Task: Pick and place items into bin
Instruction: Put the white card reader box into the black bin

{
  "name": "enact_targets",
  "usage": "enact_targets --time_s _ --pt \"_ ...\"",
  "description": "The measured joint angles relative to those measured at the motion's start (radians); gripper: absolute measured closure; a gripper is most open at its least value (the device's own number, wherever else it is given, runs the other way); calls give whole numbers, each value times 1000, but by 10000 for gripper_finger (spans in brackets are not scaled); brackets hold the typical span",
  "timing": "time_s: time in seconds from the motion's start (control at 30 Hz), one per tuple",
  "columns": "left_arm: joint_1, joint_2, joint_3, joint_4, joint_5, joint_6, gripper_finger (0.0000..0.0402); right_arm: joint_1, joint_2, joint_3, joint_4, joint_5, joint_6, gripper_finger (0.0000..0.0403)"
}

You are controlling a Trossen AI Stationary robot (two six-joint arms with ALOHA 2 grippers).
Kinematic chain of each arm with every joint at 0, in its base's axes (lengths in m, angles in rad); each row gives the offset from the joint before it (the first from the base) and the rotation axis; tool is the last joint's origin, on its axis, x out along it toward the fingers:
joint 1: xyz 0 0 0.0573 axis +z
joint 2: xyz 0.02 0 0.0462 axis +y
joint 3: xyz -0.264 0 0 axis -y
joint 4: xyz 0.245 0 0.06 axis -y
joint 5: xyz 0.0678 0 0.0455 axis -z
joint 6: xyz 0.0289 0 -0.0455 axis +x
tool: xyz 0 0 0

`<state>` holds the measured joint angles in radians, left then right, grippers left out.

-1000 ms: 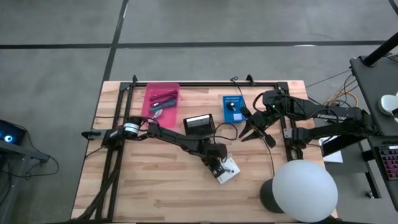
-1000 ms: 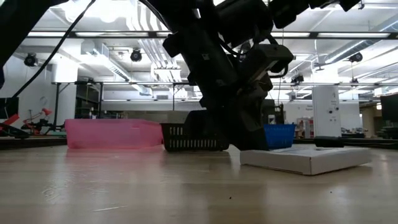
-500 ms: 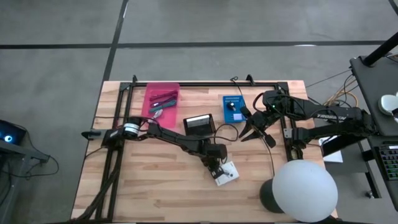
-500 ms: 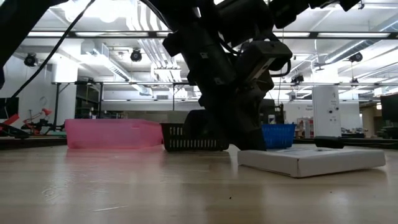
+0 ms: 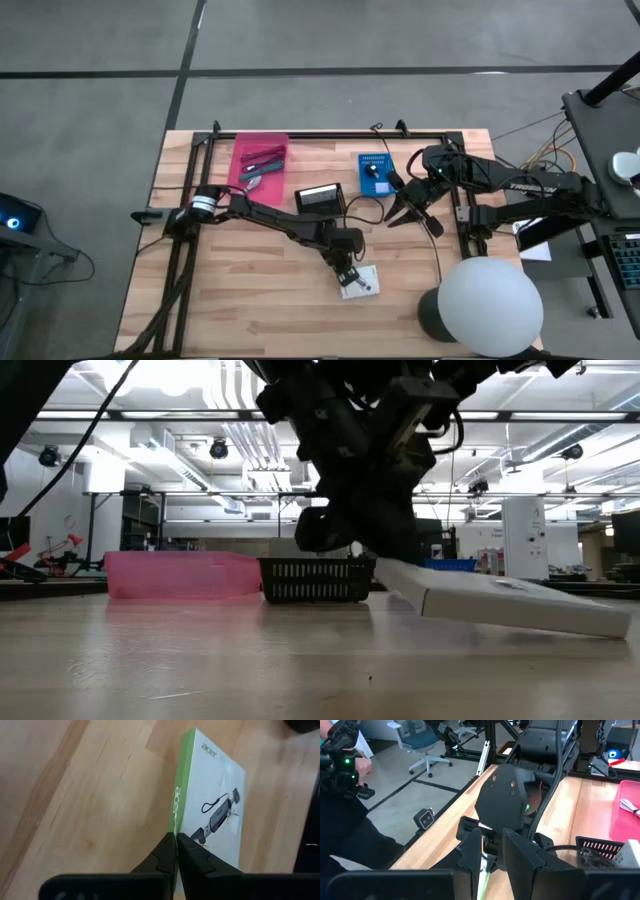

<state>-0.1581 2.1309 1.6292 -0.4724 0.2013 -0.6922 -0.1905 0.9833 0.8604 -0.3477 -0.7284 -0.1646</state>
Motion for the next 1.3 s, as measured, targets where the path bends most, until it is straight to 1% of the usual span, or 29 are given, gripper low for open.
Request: enact_targets --time_s 0.17,0.3,0.67,0.77,1.0,1.1,1.3 --pt "0 -23 -1 -13 -4 2 400 0 0 0 -1 0 0 335" --pt "1 -37 -1 -59 -25 22 401 0 0 0 -1 0 0 335" --pt "3 -39 1 -99 -35 30 401 0 0 0 -9 0 5 335" --pt "4 -44 3 -131 -60 56 401 0 0 0 -9 0 8 335" --pt "22 -89 1 -128 -83 102 401 0 0 0 -12 -1 8 335" --pt "30 -111 1 -153 -127 107 401 0 0 0 -13 -1 8 335" --pt "48 -151 1 -175 -167 132 401 0 0 0 -15 -1 8 335"
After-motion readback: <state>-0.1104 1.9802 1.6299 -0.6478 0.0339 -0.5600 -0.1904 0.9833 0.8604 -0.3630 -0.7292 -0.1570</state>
